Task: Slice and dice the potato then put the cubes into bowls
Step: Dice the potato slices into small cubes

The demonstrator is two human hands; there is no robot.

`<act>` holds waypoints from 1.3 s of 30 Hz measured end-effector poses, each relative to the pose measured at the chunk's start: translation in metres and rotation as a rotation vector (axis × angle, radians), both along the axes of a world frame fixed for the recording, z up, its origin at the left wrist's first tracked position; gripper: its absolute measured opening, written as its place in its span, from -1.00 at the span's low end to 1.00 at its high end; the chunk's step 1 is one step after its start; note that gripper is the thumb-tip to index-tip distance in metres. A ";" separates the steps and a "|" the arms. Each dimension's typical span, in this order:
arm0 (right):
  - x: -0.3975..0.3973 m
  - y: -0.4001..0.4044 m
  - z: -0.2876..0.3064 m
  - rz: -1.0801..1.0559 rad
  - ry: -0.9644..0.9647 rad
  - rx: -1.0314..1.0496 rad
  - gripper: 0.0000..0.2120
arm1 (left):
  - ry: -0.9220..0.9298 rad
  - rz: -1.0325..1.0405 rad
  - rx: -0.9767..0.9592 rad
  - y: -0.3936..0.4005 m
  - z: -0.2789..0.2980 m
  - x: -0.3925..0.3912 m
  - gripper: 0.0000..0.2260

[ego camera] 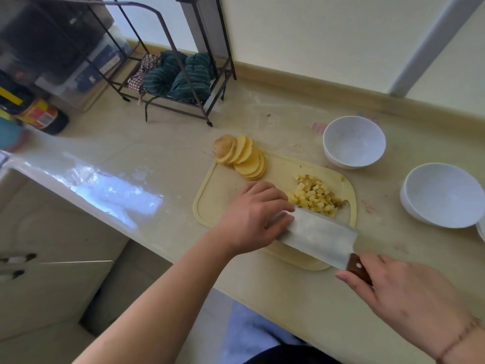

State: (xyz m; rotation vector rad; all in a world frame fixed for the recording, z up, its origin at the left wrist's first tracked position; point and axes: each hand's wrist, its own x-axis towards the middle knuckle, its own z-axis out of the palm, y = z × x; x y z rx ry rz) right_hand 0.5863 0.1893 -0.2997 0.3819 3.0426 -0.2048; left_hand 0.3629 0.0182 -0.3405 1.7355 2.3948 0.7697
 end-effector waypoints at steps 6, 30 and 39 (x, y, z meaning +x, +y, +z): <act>-0.004 0.001 0.007 0.012 -0.035 0.031 -0.49 | -0.132 -0.021 -0.092 0.017 0.000 0.008 -0.62; -0.028 -0.022 0.012 -0.378 -0.275 -0.943 -0.34 | -0.086 0.399 0.331 -0.073 -0.041 0.024 -0.87; -0.044 -0.031 0.018 -0.444 -0.473 -1.157 -0.47 | 0.022 0.250 0.272 -0.059 -0.062 0.029 -0.85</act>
